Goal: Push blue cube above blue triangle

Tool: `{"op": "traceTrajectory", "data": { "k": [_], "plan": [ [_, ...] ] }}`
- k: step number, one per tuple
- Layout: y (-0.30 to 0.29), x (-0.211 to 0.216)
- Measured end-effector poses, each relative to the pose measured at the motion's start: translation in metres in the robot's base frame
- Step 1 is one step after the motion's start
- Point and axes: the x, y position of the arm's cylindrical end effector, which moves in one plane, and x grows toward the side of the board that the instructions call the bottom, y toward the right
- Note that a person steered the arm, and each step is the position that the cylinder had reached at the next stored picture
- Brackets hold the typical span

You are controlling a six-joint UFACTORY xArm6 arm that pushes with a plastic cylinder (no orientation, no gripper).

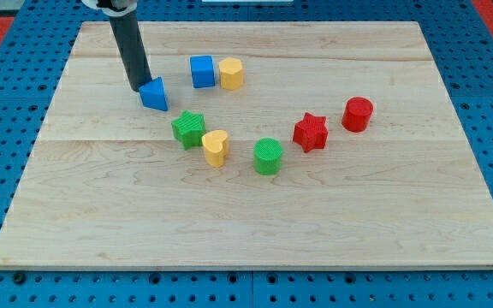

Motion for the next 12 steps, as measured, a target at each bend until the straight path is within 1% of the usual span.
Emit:
{"op": "traceTrajectory", "data": {
  "k": [1,2,4,5,6,7,8,12],
  "plan": [
    [0.020,0.018],
    [0.023,0.023],
    [0.030,-0.031],
    [0.054,-0.081],
    [0.129,-0.083],
    [0.184,-0.072],
    [0.145,-0.070],
    [0.040,-0.069]
  ]
}}
